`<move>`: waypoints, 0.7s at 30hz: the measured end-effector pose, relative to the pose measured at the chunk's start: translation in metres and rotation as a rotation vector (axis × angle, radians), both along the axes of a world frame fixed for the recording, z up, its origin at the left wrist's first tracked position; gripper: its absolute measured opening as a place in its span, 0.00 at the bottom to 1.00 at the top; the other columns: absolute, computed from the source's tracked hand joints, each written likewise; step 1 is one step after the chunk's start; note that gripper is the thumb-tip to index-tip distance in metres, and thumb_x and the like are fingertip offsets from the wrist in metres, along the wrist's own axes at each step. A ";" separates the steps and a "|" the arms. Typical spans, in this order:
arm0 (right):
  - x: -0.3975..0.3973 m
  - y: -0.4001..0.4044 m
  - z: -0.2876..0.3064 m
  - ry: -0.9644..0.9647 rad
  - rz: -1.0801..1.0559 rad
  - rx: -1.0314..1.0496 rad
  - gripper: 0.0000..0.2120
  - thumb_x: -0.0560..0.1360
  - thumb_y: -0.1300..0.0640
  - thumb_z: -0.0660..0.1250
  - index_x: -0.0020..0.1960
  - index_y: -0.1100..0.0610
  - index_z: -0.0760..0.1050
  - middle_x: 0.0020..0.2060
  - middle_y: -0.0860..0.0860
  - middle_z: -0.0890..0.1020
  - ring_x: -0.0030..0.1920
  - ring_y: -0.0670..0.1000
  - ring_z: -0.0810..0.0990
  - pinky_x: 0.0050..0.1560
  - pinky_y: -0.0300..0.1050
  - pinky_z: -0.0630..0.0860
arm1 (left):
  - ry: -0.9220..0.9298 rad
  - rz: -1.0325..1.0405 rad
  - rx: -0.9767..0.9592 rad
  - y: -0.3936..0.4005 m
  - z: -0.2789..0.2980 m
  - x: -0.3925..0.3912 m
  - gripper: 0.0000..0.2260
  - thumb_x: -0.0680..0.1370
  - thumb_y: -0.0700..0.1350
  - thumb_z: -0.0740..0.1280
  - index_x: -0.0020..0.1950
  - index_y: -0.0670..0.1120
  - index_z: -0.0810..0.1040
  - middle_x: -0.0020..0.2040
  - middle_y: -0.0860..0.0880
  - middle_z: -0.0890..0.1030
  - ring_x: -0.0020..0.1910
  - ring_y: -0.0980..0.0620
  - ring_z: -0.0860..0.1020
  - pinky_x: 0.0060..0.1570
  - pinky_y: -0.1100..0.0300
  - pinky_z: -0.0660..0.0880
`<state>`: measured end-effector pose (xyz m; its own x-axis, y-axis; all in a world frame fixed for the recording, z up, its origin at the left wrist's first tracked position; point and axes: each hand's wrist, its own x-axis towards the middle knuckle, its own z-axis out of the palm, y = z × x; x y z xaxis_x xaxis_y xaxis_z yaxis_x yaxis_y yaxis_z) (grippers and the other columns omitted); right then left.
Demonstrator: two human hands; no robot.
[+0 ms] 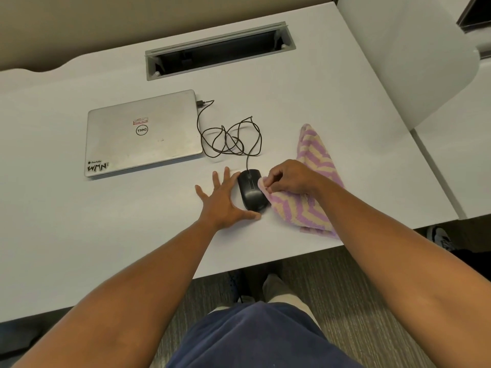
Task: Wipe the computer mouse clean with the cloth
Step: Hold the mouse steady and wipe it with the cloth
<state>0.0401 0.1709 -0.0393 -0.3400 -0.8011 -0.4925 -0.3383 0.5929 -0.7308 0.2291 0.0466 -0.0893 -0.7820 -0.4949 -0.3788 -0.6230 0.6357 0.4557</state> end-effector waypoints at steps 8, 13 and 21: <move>0.006 0.015 -0.004 -0.020 0.182 0.048 0.08 0.67 0.61 0.76 0.47 0.57 0.86 0.39 0.45 0.84 0.41 0.41 0.80 0.42 0.30 0.70 | 0.003 0.003 -0.002 0.000 -0.001 0.000 0.58 0.60 0.74 0.73 0.81 0.58 0.49 0.82 0.53 0.43 0.79 0.50 0.35 0.70 0.31 0.31; 0.001 0.010 -0.007 0.055 0.028 -0.082 0.09 0.69 0.61 0.75 0.50 0.57 0.85 0.43 0.48 0.85 0.43 0.41 0.79 0.45 0.30 0.71 | 0.000 -0.008 0.000 -0.001 0.001 -0.001 0.57 0.60 0.74 0.73 0.81 0.58 0.49 0.82 0.52 0.43 0.80 0.49 0.35 0.70 0.31 0.31; 0.015 -0.031 -0.006 0.341 0.168 -0.156 0.12 0.74 0.64 0.68 0.55 0.57 0.83 0.46 0.54 0.78 0.49 0.52 0.77 0.51 0.43 0.73 | 0.002 -0.001 0.000 0.000 0.002 -0.001 0.58 0.60 0.74 0.73 0.81 0.57 0.49 0.82 0.52 0.44 0.80 0.49 0.35 0.70 0.31 0.31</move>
<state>0.0547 0.1402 -0.0448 -0.3210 -0.9155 -0.2427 -0.6594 0.3999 -0.6366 0.2284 0.0464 -0.0869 -0.7834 -0.4938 -0.3775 -0.6214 0.6365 0.4569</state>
